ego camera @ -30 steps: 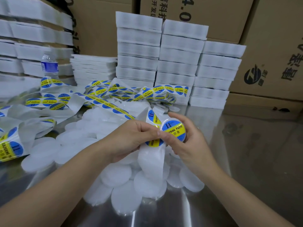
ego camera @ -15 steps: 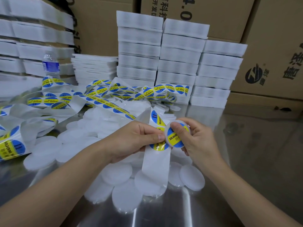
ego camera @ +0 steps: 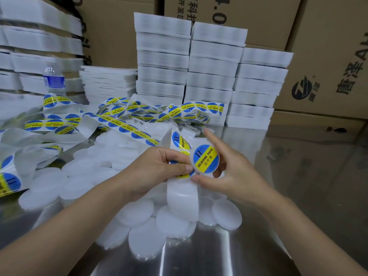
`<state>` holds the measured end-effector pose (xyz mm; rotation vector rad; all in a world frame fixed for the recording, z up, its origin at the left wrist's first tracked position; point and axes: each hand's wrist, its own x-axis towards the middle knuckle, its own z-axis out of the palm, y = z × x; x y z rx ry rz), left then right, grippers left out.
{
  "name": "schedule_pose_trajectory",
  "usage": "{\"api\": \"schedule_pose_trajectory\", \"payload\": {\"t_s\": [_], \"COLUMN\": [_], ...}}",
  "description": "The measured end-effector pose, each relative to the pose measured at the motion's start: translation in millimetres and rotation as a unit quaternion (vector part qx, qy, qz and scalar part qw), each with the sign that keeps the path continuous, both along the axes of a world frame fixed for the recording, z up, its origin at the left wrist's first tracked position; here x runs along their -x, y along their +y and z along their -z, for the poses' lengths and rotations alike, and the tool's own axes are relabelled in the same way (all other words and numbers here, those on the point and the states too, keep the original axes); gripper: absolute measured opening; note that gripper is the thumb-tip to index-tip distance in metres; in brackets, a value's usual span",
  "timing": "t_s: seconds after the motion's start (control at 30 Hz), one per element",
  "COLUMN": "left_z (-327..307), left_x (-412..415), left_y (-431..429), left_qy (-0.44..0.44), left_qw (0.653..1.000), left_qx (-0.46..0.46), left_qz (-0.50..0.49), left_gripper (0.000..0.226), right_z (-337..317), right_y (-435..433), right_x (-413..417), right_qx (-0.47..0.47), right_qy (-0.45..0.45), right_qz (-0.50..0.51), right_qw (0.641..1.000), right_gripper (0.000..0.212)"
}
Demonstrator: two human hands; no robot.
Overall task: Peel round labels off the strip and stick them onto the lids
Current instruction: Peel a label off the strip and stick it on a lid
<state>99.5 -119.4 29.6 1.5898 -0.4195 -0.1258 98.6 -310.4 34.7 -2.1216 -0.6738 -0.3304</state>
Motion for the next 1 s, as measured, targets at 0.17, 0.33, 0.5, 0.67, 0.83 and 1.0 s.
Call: {"api": "schedule_pose_trajectory", "payload": {"t_s": [0.17, 0.33, 0.5, 0.67, 0.83, 1.0], "left_z": [-0.7, 1.3, 2.8, 2.7, 2.0, 3.5], "left_x": [-1.0, -3.9, -5.0, -7.8, -8.6, -6.6], "left_y": [-1.0, 3.1, 2.8, 4.4, 5.4, 5.1], "left_qy": [-0.020, -0.043, -0.084, -0.111, -0.117, -0.129], "left_qw": [0.999, 0.998, 0.995, 0.991, 0.991, 0.991], "left_qx": [0.010, 0.004, 0.001, -0.004, 0.001, 0.003], "left_qz": [-0.033, -0.040, -0.055, -0.072, -0.067, -0.033], "left_gripper": [0.030, 0.034, 0.062, 0.077, 0.063, 0.068], "right_z": [2.6, 9.3, 34.2, 37.9, 24.1, 4.6], "right_y": [-9.4, -61.8, -118.1, -115.4, -97.8, -32.8], "right_x": [-10.6, -49.8, -67.9, -71.8, -62.3, -37.2], "right_qx": [-0.065, -0.138, 0.113, 0.225, 0.259, 0.104], "right_qy": [0.048, 0.044, 0.148, 0.188, 0.133, -0.133], "right_qz": [-0.003, 0.273, 0.506, 0.547, 0.520, 0.363], "right_qw": [0.997, 0.951, 0.842, 0.784, 0.803, 0.916], "right_gripper": [0.062, 0.050, 0.057, 0.057, 0.056, 0.030]}}
